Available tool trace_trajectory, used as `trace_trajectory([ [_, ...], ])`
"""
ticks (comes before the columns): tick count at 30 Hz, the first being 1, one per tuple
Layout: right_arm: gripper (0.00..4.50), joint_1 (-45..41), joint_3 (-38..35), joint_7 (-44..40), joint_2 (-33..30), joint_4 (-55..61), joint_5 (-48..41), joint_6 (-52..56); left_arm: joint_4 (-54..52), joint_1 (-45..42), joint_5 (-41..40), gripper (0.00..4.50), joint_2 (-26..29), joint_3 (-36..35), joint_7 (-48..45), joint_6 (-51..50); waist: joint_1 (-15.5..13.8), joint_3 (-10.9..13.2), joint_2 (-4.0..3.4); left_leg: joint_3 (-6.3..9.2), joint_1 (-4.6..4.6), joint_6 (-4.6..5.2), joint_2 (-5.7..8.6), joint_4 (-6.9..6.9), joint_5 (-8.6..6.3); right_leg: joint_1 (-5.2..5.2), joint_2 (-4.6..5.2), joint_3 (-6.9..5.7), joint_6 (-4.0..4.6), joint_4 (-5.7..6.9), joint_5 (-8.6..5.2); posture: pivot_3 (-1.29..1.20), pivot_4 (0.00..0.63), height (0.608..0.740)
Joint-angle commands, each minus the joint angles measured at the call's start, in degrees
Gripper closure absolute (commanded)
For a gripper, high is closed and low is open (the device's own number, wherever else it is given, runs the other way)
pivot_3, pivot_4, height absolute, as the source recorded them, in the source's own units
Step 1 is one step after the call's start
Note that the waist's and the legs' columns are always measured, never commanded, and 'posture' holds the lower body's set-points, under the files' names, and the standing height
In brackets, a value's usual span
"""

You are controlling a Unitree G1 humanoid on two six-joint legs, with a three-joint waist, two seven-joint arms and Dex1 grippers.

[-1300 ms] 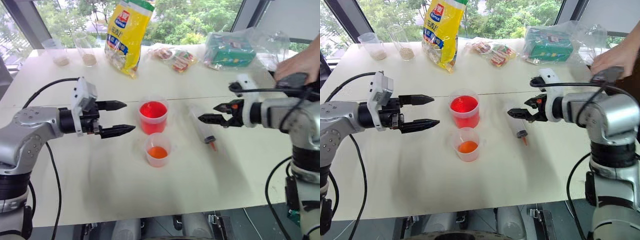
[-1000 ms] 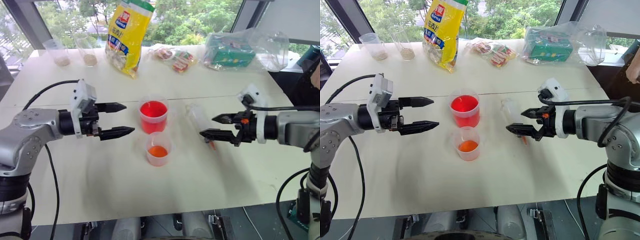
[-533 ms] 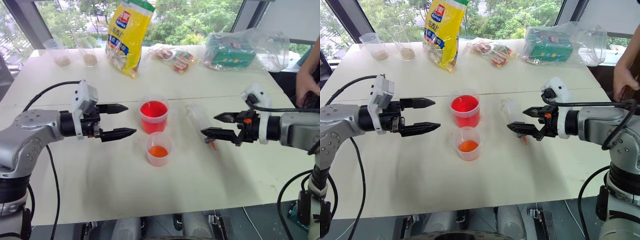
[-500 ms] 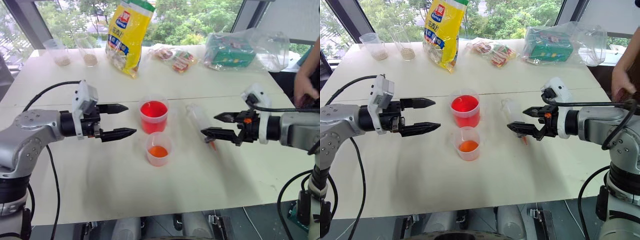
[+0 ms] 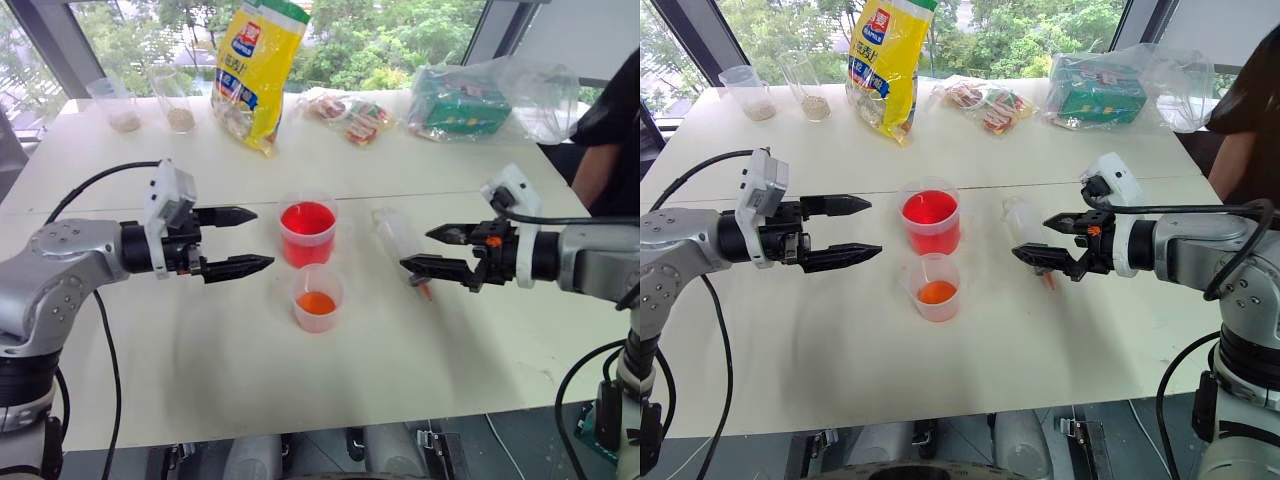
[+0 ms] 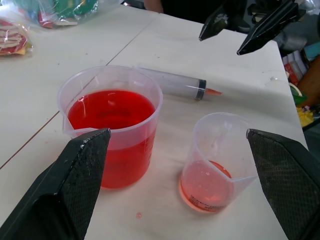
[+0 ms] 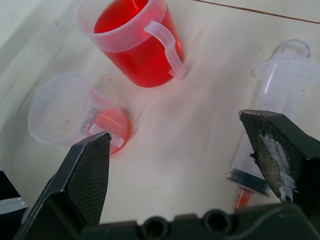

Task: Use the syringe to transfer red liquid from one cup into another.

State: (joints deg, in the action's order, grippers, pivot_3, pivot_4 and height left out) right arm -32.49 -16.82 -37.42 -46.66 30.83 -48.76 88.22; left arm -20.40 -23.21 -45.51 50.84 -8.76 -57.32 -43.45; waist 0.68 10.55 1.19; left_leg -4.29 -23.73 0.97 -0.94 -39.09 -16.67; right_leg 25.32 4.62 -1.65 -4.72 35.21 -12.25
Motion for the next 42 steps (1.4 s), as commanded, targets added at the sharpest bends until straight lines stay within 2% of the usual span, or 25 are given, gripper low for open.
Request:
trace_trajectory([
  [1, 0.03, -0.7, -1.1, 0.8, -1.2, 0.7, -0.8, -0.3, -1.0, -0.5, -0.4, 0.00, 0.6, -1.7, -0.2, 0.5, 0.0, 0.0, 0.00, 0.00, 0.00, 0.00, 0.00, 0.00, 0.00, 0.00, 0.00, 0.00, 0.00, 0.00, 0.00, 0.00, 0.150, 0.740],
  [4, 0.03, -3.5, 0.8, 4.8, 0.7, -2.5, 2.0, 1.8, -0.6, -0.9, -0.2, 0.00, 0.7, -1.6, -0.4, 0.6, 0.0, 0.0, 0.00, -0.01, 0.00, 0.00, 0.00, -0.01, 0.00, 0.00, 0.00, 0.00, 0.00, 0.01, 0.00, 0.00, 0.150, 0.740],
  [7, 0.03, -6.9, 6.9, 9.2, 2.3, -7.7, 6.5, 1.8, 0.0, -1.5, 0.2, 0.00, 0.5, -1.0, -0.5, 0.9, 0.2, 0.0, 0.01, -0.04, 0.03, -0.01, 0.00, -0.04, 0.01, 0.00, 0.00, 0.04, 0.01, 0.06, 0.00, 0.00, 0.150, 0.740],
  [14, 0.03, -13.0, 18.7, 12.3, 5.6, -23.4, 15.2, -3.7, 0.5, -2.3, 0.7, 0.00, -0.2, -0.2, -0.5, 1.3, 0.1, 0.0, 0.01, -0.06, 0.06, -0.02, 0.01, -0.04, 0.02, -0.01, -0.02, 0.07, 0.01, 0.09, 0.00, 0.00, 0.150, 0.740],
  [21, 0.03, -20.0, 29.6, 8.8, 10.1, -39.5, 23.2, -13.2, 0.0, -1.3, 1.4, 0.00, -1.0, -0.7, 0.1, 1.8, 0.2, 0.0, 0.00, -0.08, 0.06, -0.01, 0.01, -0.03, 0.02, 0.00, -0.05, 0.07, -0.09, 0.10, 0.06, 0.00, 0.150, 0.740],
  [29, 0.03, -22.7, 38.9, 1.9, 12.7, -48.6, 30.8, -21.0, -0.8, -0.2, 1.6, 0.00, -1.8, -1.0, 1.3, 2.3, 0.2, 0.0, 0.03, -0.08, 0.07, -0.02, 0.01, -0.04, 0.02, -0.02, -0.04, 0.07, -0.16, 0.11, 0.10, 0.00, 0.150, 0.740],
  [32, 0.89, -23.0, 40.3, 0.2, 13.3, -49.6, 32.9, -22.4, -0.9, 0.1, 1.6, 0.00, -1.8, -1.0, 1.5, 2.6, 0.4, 0.0, 0.07, -0.07, 0.19, -0.02, 0.01, -0.05, 0.02, -0.13, -0.04, 0.07, -0.15, 0.14, 0.10, 0.00, 0.150, 0.740],
  [33, 1.27, -23.0, 40.4, -0.2, 13.4, -49.8, 33.5, -22.7, -1.0, 0.1, 1.6, 0.00, -1.9, -1.0, 1.6, 2.6, 0.4, 0.0, 0.07, -0.08, 0.22, -0.02, 0.00, -0.05, 0.02, -0.15, -0.04, 0.07, -0.15, 0.16, 0.09, 0.00, 0.150, 0.740],
  [36, 2.81, -22.7, 41.1, -1.5, 14.1, -50.1, 35.0, -23.1, -0.9, 0.2, 1.8, 0.00, -2.1, -1.0, 1.9, 2.9, 0.5, -0.1, 0.07, -0.08, 0.25, -0.03, -0.02, -0.04, 0.03, -0.14, -0.06, 0.08, -0.14, 0.21, 0.09, 0.00, 0.150, 0.740],
  [37, 3.07, -22.7, 41.1, -1.8, 14.3, -50.1, 35.5, -23.2, -0.9, 0.2, 1.8, 0.00, -2.1, -1.0, 1.9, 3.0, 0.5, -0.1, 0.07, -0.08, 0.27, -0.04, -0.03, -0.04, 0.03, -0.14, -0.07, 0.08, -0.15, 0.24, 0.10, 0.00, 0.150, 0.740],
  [42, 3.08, -22.1, 35.8, -1.0, 13.2, -47.7, 35.7, -20.6, 0.1, -0.8, 2.2, 0.00, -2.0, -1.0, 1.6, 3.3, 0.4, -0.1, 0.07, -0.07, 0.28, -0.07, -0.03, -0.05, 0.05, -0.15, -0.07, 0.08, -0.14, 0.26, 0.09, 0.00, 0.150, 0.740],
])
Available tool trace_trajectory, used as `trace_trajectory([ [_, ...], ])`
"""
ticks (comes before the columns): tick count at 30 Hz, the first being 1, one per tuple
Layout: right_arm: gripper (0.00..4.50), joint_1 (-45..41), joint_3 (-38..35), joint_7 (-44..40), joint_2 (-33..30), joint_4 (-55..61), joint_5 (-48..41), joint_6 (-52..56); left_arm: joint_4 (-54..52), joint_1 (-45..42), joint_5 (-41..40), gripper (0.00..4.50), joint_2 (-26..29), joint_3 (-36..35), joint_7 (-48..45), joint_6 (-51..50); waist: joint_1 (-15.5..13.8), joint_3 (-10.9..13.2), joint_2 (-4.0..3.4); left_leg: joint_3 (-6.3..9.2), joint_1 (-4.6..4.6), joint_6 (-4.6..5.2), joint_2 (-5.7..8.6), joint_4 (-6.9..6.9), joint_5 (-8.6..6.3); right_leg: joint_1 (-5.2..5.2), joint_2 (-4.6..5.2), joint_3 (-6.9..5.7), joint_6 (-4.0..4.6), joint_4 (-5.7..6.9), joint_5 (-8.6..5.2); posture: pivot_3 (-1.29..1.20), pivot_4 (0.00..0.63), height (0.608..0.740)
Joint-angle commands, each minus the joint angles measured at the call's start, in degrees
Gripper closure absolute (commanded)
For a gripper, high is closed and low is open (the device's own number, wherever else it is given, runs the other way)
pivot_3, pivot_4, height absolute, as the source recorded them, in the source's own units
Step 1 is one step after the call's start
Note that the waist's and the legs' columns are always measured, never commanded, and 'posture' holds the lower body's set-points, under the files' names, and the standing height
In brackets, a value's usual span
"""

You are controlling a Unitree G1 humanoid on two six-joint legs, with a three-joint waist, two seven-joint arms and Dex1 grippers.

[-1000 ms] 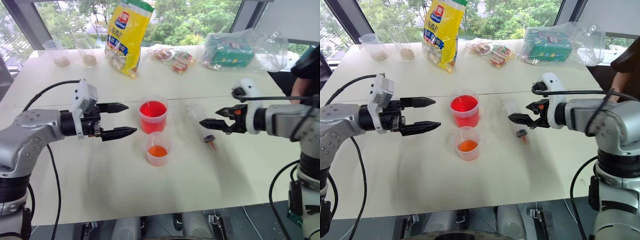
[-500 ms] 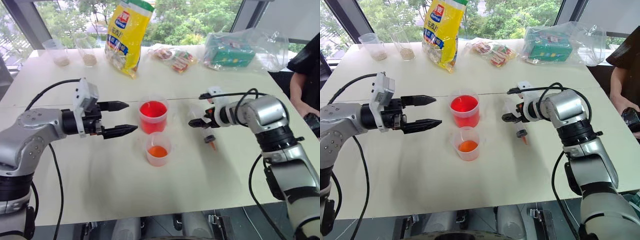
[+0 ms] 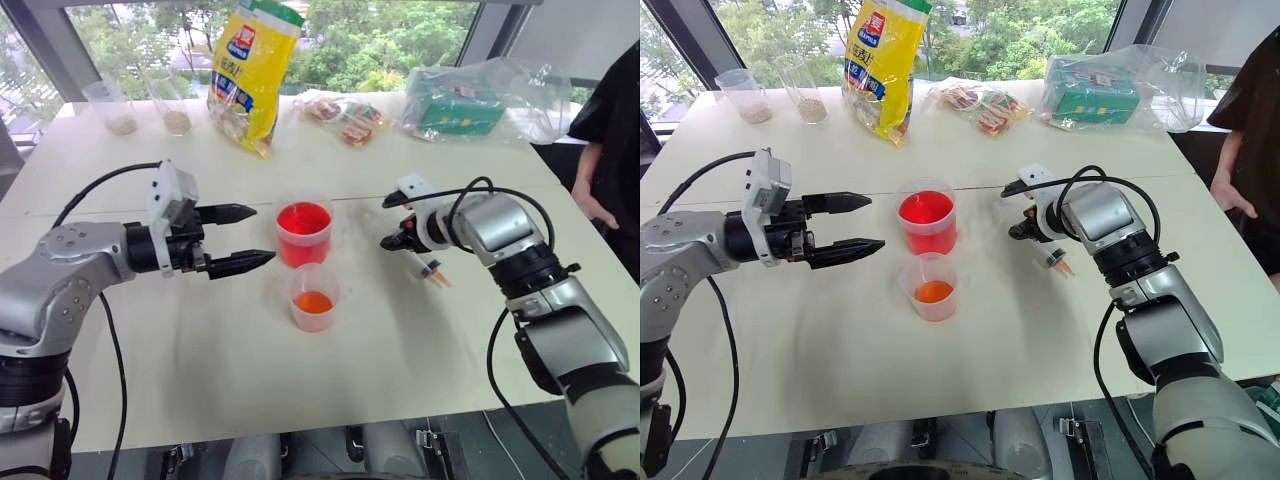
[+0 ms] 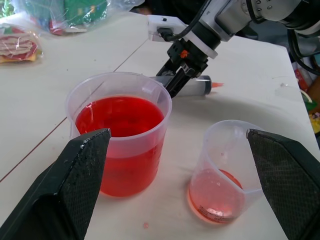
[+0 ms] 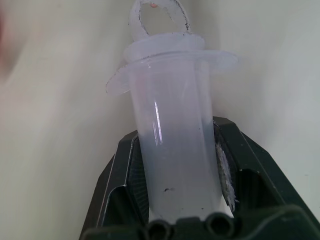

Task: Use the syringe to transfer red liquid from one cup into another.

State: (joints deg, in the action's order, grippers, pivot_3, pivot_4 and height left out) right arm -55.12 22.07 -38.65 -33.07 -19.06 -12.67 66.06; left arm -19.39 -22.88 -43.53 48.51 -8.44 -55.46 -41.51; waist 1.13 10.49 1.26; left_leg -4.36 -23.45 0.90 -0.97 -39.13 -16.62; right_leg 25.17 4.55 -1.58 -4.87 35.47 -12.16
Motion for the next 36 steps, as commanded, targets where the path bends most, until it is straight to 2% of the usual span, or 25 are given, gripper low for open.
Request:
trace_trajectory([
  [1, 3.08, 0.7, -4.9, 0.8, -0.9, 3.7, -0.3, 1.6, -0.7, -1.4, 0.2, 0.00, 0.4, -1.5, -0.3, 1.4, -0.1, 0.0, -0.01, 0.00, 0.00, 0.00, 0.00, 0.00, 0.00, 0.00, 0.00, 0.00, 0.00, 0.00, 0.00, 0.00, 0.150, 0.740],
  [4, 3.08, 1.9, -13.0, 1.4, -2.3, 12.2, -2.6, 0.8, 0.3, -2.5, -0.2, 0.00, 0.8, -2.3, -0.6, 1.2, -0.5, 0.1, -0.09, 0.01, -0.09, 0.00, 0.02, 0.01, 0.00, 0.06, 0.02, -0.01, -0.01, -0.01, 0.00, 0.00, 0.150, 0.740],
  [8, 3.08, 4.8, -23.7, 0.5, -0.8, 25.5, -7.7, -8.7, 2.4, -5.0, -0.7, 0.00, 1.0, -3.0, -1.0, 0.8, -0.5, 0.1, -0.10, 0.01, -0.17, 0.01, 0.04, 0.02, -0.01, 0.13, 0.04, -0.03, -0.04, -0.06, 0.02, 0.00, 0.150, 0.740],
  [13, 3.08, 4.7, -32.6, 2.6, 10.7, 33.5, -15.5, -23.6, 5.6, -8.7, -0.7, 0.00, 1.3, -2.8, -2.2, 0.2, 0.0, 0.1, -0.08, 0.01, -0.09, 0.00, 0.01, 0.04, 0.00, 0.09, -0.02, -0.05, -0.08, 0.00, 0.04, 0.00, 0.150, 0.740],
  [18, 3.08, 3.4, -32.0, 2.9, 21.9, 30.5, -19.4, -33.1, 7.5, -11.8, -0.4, 0.00, 1.5, -1.9, -3.6, -0.4, -0.1, 0.1, -0.09, 0.02, -0.03, -0.10, -0.01, 0.04, 0.06, 0.09, -0.04, -0.06, -0.07, 0.18, 0.03, 0.00, 0.150, 0.740],
  [24, 3.08, 6.0, -26.9, -0.7, 29.9, 19.9, -15.7, -49.0, 8.0, -14.4, -1.0, 0.00, 0.9, -1.7, -4.0, -1.6, -0.2, 0.1, -0.08, 0.02, -0.03, -0.11, 0.03, 0.01, 0.06, 0.07, 0.03, -0.05, -0.06, 0.19, 0.03, 0.00, 0.150, 0.740],
  [30, 3.08, 11.3, -22.4, -2.8, 33.8, 12.2, -11.8, -59.2, 9.4, -17.7, -0.4, 0.00, -2.3, -1.0, -2.4, -1.1, -0.1, 0.1, -0.08, 0.03, -0.03, -0.13, 0.03, 0.02, 0.07, 0.09, 0.02, -0.06, -0.06, 0.30, 0.03, 0.00, 0.150, 0.740],
  [36, 3.08, 15.5, -19.8, -4.1, 34.0, 7.0, -8.6, -65.1, 12.1, -21.5, 2.5, 0.00, -6.6, 2.2, -1.3, 0.8, -0.1, 0.1, -0.09, 0.03, 0.01, -0.19, 0.05, 0.00, 0.11, 0.10, 0.03, -0.04, -0.06, 0.41, 0.03, 0.00, 0.150, 0.740],
])
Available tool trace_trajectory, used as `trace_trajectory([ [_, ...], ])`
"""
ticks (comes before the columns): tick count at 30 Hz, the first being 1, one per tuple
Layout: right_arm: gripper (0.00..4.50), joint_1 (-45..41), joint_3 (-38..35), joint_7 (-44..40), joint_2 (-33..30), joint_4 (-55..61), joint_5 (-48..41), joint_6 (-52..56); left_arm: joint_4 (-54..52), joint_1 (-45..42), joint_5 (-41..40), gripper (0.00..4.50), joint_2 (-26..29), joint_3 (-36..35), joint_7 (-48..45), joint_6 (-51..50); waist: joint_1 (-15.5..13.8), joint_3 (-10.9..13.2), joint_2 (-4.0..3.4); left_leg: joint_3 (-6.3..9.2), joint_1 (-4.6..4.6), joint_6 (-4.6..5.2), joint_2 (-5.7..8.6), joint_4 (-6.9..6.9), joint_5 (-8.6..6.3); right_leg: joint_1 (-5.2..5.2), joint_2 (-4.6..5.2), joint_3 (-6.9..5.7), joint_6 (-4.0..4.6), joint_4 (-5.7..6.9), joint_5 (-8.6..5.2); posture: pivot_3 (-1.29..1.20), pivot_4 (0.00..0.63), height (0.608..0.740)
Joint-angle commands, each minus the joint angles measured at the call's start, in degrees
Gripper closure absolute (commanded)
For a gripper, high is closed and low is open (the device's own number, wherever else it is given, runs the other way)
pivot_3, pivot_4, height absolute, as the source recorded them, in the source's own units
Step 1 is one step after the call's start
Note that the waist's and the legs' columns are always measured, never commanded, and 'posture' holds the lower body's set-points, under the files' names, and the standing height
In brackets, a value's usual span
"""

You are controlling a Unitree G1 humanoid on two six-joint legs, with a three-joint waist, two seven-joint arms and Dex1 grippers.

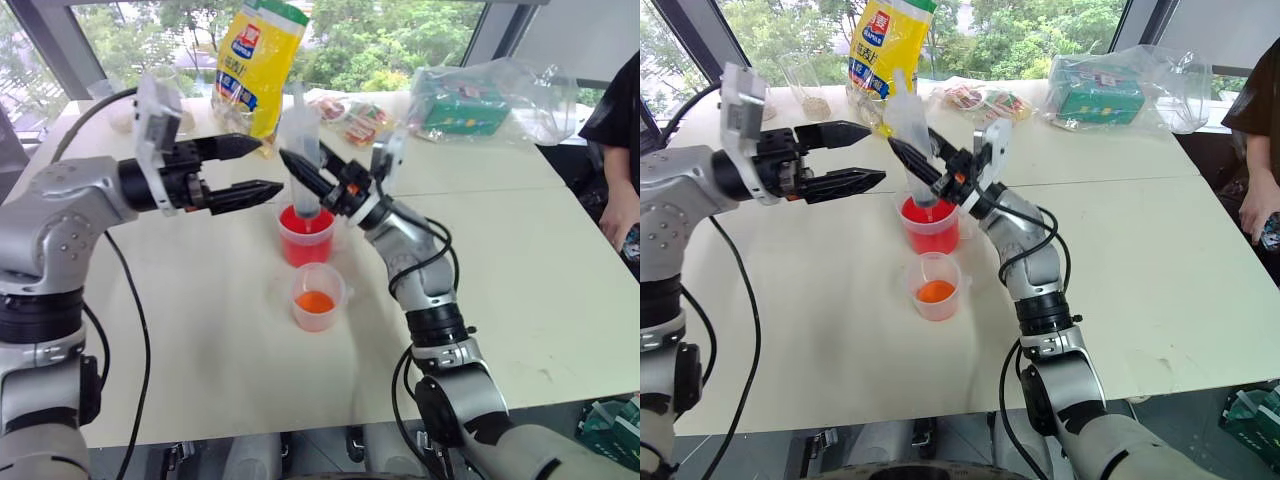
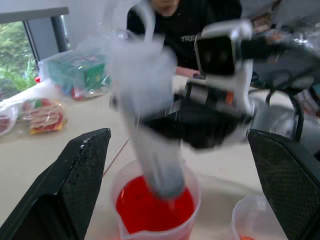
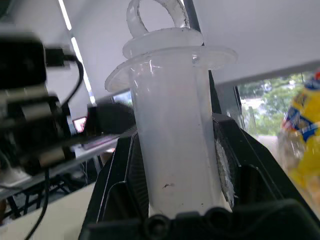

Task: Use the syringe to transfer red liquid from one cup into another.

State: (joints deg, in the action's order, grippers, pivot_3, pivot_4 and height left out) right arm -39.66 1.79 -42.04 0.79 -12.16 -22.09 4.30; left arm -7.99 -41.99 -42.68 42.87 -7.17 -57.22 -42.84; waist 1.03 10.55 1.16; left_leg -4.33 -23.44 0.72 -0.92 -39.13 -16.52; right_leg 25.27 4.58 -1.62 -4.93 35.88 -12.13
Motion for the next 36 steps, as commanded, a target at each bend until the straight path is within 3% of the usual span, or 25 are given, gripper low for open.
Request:
trace_trajectory([
  [1, 3.08, 0.4, 0.7, -0.8, 0.0, -0.5, 1.2, -4.0, 1.3, -2.8, 2.2, 0.00, -1.5, 1.4, 0.3, 2.5, 0.0, 0.0, 0.00, 0.00, 0.00, -0.03, 0.00, 0.00, 0.02, 0.00, -0.01, -0.01, 0.00, 0.02, 0.00, 0.00, 0.150, 0.740],
  [13, 3.08, 1.8, 1.8, -1.7, -0.7, -5.1, 3.7, -8.6, 4.8, -5.2, 4.7, 0.00, -5.4, 4.1, -1.6, 4.5, 0.1, 0.0, 0.00, 0.05, 0.06, -0.13, -0.02, 0.00, 0.08, 0.04, -0.03, 0.00, 0.01, 0.17, -0.01, 0.00, 0.150, 0.740],
  [23, 3.08, 0.6, 1.6, -1.6, -0.8, -8.1, 4.1, -10.2, 4.3, -5.8, 2.5, 0.00, -2.8, 1.0, -3.0, 2.1, 0.2, 0.0, 0.00, 0.07, 0.08, -0.14, -0.04, 0.00, 0.09, 0.04, -0.04, 0.00, 0.01, 0.20, -0.01, 0.00, 0.150, 0.740],
  [36, 3.08, 0.5, 2.0, -1.7, -0.9, -7.8, 4.8, -10.4, 8.4, -7.9, 6.3, 0.00, -10.0, 5.6, -1.6, 5.1, 0.2, 0.0, 0.01, 0.07, 0.10, -0.16, -0.02, -0.01, 0.10, 0.02, -0.04, 0.01, 0.01, 0.21, -0.01, 0.00, 0.150, 0.740],
])
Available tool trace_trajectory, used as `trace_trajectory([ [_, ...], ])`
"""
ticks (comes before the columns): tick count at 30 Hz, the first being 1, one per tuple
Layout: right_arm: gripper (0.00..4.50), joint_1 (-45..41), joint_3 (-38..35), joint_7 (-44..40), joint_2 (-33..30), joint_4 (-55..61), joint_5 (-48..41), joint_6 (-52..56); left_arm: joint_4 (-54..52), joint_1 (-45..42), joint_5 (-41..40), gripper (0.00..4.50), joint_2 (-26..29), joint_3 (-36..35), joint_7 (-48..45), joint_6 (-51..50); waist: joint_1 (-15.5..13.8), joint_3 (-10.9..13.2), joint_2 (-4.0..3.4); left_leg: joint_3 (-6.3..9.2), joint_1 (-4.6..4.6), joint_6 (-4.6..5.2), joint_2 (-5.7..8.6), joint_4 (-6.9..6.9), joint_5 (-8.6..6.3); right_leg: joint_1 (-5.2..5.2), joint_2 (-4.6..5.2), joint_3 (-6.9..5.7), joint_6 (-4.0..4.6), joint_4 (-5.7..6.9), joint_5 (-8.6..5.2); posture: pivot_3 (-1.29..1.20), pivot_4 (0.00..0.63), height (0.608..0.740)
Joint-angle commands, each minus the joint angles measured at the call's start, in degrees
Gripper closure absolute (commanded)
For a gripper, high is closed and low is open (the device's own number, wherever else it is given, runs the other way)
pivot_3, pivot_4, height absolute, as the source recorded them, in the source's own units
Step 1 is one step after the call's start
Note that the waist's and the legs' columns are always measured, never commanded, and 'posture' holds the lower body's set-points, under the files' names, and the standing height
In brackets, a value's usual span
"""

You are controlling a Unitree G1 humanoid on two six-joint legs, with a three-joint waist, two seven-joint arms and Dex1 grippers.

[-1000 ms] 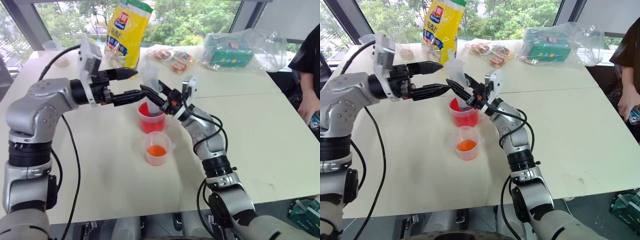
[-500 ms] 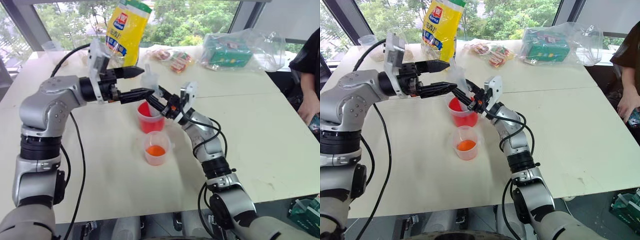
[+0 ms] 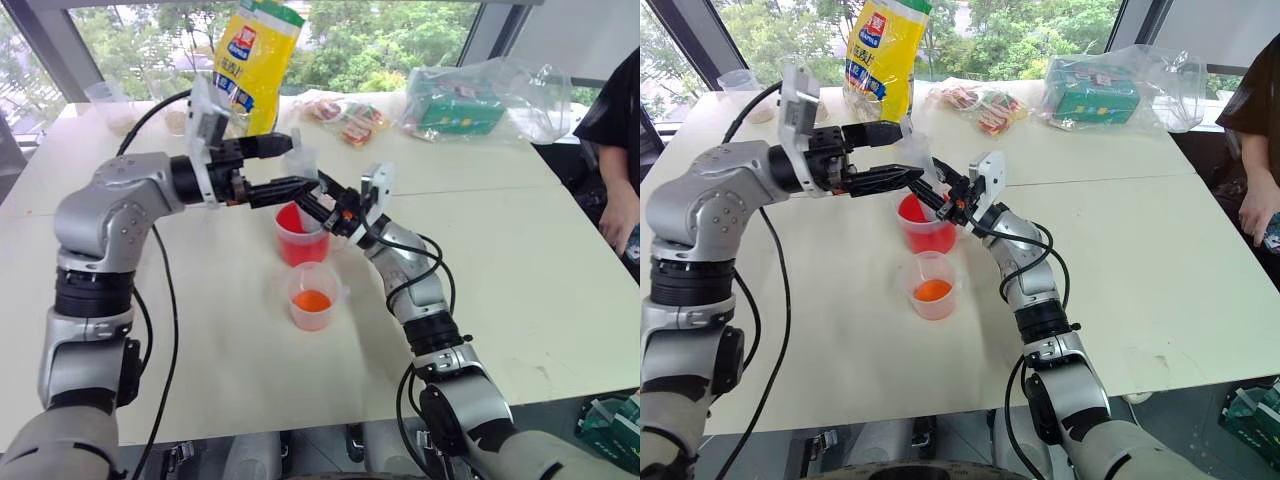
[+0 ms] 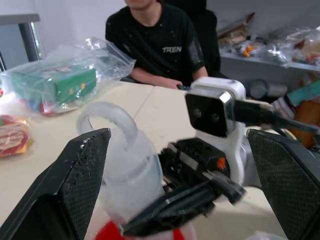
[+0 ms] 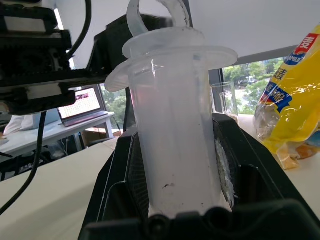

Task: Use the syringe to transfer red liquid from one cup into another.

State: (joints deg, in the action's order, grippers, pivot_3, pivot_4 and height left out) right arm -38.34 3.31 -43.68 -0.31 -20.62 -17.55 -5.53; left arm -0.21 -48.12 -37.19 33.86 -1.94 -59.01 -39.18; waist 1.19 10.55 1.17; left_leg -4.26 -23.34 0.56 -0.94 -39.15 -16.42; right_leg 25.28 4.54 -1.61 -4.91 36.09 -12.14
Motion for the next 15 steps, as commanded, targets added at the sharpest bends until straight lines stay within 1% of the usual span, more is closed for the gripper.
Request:
trace_trajectory([
  [1, 3.08, -0.7, 0.6, 0.0, 0.2, 0.8, 0.3, -0.6, 1.2, -2.2, 1.2, 0.00, -1.6, 0.6, 0.1, 1.8, 0.0, 0.0, 0.00, 0.00, 0.00, 0.00, 0.00, 0.00, 0.00, 0.00, 0.00, 0.00, 0.00, 0.00, 0.00, 0.00, 0.150, 0.740],
  [3, 3.08, -0.6, 0.6, 0.0, 0.2, 1.0, 0.5, -0.5, 2.3, -2.8, 1.8, 0.00, -2.4, 1.0, 0.0, 2.3, 0.0, 0.0, 0.00, 0.00, 0.00, 0.00, 0.00, 0.00, 0.00, 0.00, 0.00, 0.00, 0.00, 0.00, 0.00, 0.00, 0.150, 0.740],
  [6, 3.08, -0.3, 0.8, -0.1, 0.1, 1.2, 0.8, -0.6, 4.5, -3.9, 2.6, 0.85, -3.4, 1.1, -0.1, 3.1, -0.1, 0.0, 0.00, 0.00, 0.00, 0.00, 0.00, 0.00, 0.00, 0.00, 0.00, 0.00, 0.00, 0.00, 0.00, 0.00, 0.150, 0.740],
  [7, 3.08, -0.3, 0.9, -0.2, 0.1, 1.2, 0.8, -0.6, 4.9, -4.1, 2.7, 1.23, -3.6, 1.0, -0.2, 3.2, 0.0, 0.0, 0.00, 0.00, 0.00, 0.00, 0.00, 0.00, 0.00, 0.00, 0.00, 0.00, 0.00, 0.00, 0.00, 0.00, 0.150, 0.740],
  [13, 3.08, -0.2, 1.2, -0.7, -0.2, 1.2, 1.0, -0.5, 6.3, -4.7, 2.8, 4.28, -4.5, 0.3, -0.1, 3.4, 0.0, 0.0, 0.01, 0.00, 0.00, 0.00, 0.00, 0.00, 0.00, -0.01, 0.00, 0.00, -0.01, 0.00, 0.00, 0.00, 0.150, 0.740],
  [14, 3.08, -0.3, 1.2, -0.7, -0.2, 1.1, 1.0, -0.4, 6.5, -4.8, 2.9, 4.43, -4.6, 0.1, 0.1, 3.5, 0.0, 0.0, 0.01, 0.01, 0.00, 0.00, 0.00, 0.00, 0.00, -0.01, 0.00, -0.01, -0.01, 0.00, 0.00, 0.00, 0.150, 0.740],
  [15, 3.08, -0.3, 1.2, -0.9, -0.2, 1.1, 1.0, -0.3, 6.7, -5.0, 3.0, 4.43, -4.8, 0.0, 0.3, 3.7, 0.0, 0.0, 0.01, 0.01, 0.01, 0.00, 0.00, 0.00, 0.00, -0.02, 0.00, -0.01, -0.01, 0.00, 0.00, 0.00, 0.150, 0.740],
])
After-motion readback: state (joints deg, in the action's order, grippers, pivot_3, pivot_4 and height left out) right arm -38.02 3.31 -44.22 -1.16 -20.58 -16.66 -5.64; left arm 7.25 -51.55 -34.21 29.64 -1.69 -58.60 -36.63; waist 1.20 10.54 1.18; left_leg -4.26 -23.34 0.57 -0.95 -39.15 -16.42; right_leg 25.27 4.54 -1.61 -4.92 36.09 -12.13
